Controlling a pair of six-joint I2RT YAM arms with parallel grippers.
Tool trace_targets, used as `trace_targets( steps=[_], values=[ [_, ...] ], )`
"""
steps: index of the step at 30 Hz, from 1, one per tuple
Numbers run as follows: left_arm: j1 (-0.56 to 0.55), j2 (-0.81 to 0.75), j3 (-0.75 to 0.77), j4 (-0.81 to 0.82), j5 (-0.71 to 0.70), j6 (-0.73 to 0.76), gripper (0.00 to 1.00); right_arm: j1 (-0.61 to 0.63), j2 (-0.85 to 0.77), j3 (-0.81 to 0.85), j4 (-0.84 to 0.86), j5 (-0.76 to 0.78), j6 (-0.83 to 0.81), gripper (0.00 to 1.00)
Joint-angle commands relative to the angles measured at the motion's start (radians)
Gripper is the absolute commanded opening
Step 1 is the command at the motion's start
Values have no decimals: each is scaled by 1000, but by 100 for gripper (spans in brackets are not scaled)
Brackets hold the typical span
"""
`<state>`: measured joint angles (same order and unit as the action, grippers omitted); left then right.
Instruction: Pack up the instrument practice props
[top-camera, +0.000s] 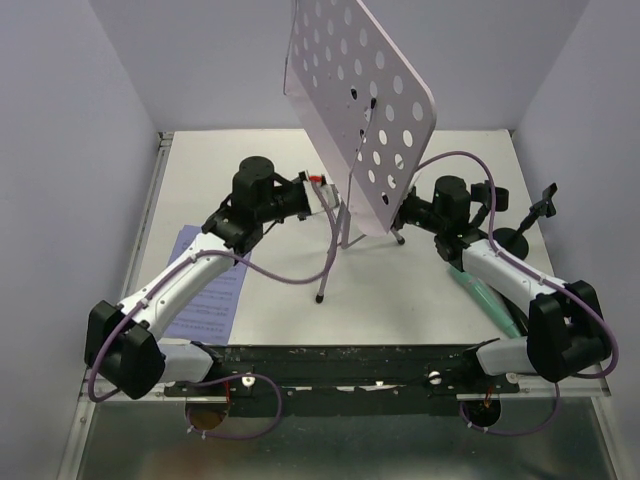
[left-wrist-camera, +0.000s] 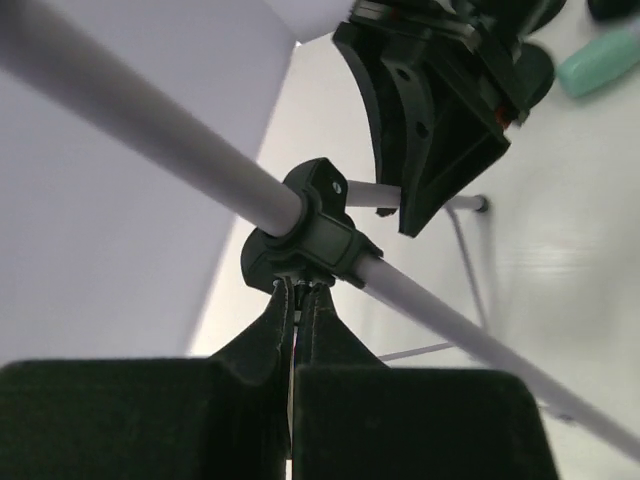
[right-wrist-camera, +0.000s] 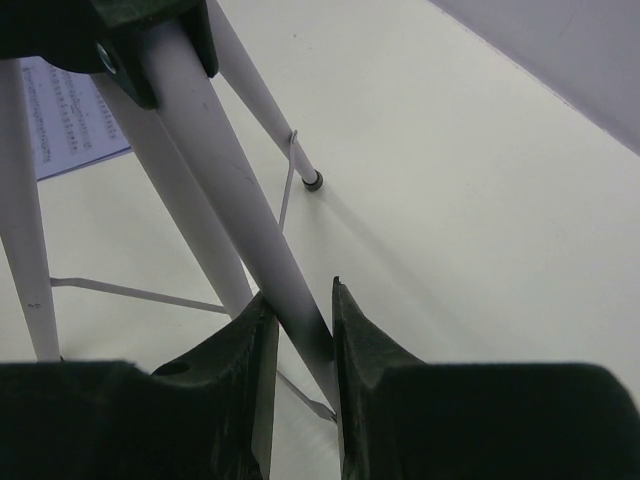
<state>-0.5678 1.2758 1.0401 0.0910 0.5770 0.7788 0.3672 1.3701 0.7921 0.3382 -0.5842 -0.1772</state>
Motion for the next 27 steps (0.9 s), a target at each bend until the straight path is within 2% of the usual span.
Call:
trace_targets(
  steps=[1,3,5,9,12,17,18,19,21,24,26,27],
  values=[
    [120,43,152,-115,56,-675,0,3,44,-48,-260,-11,94,1],
    [179,89,173,-117,166,-973,0,3,44,-48,-260,-9,94,0],
    [221,140,163,-42,292,-1209,0,3,47,-48,-261,-11,96,0],
    [232,187,133,12,372,-1315,0,3,58,-41,-271,-11,100,0],
    [262,250,124,84,432,-1470,0,3,72,-25,-287,-17,102,0],
    [307,312,97,59,360,-1592,0,1,90,-16,-288,-13,99,0],
    [321,316,81,78,348,-1605,4,3,92,-14,-288,-11,99,0],
    [328,312,75,113,357,-1612,23,4,93,-11,-289,-11,99,0],
    [341,292,86,156,368,-1593,39,3,93,-5,-297,-11,96,0],
    [356,267,110,162,373,-1573,47,3,95,4,-303,-14,93,0],
    [362,260,124,155,374,-1558,59,3,98,7,-301,-17,87,0],
    [364,260,132,147,376,-1550,60,3,98,9,-298,-16,87,0]
  ],
)
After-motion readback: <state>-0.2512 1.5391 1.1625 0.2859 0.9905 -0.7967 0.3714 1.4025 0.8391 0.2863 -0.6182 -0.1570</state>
